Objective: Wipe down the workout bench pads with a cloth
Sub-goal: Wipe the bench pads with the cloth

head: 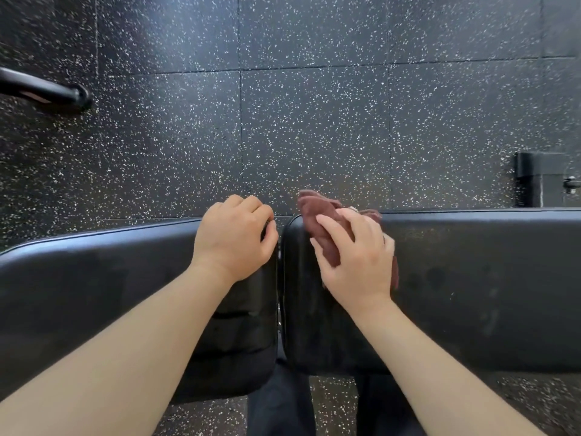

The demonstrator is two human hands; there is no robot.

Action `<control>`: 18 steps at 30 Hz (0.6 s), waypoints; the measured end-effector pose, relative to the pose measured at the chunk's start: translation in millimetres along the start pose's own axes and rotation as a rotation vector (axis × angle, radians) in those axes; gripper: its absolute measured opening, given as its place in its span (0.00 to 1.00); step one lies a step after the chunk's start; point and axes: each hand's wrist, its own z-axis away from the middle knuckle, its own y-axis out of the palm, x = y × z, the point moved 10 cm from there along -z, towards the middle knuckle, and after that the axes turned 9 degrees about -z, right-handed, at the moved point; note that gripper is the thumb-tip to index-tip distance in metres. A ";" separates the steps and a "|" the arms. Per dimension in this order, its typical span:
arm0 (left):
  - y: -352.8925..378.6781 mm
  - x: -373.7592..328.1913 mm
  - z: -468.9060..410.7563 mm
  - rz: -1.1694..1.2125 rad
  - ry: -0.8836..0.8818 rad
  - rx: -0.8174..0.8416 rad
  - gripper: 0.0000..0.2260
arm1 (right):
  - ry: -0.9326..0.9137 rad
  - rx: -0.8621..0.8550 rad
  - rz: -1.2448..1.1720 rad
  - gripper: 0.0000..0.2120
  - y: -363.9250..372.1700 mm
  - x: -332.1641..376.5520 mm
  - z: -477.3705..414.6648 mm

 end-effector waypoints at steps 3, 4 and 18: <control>1.0 -1.0 0.3 -0.009 0.010 -0.006 0.12 | 0.056 -0.103 -0.007 0.13 -9.6 -10.9 36.8; 1.2 -1.1 0.1 -0.013 0.014 -0.009 0.13 | 0.091 -0.134 -0.012 0.13 -10.9 -12.7 41.9; -10.1 -5.0 7.7 -0.058 0.055 -0.162 0.15 | 0.010 -0.140 -0.013 0.15 14.3 24.9 53.6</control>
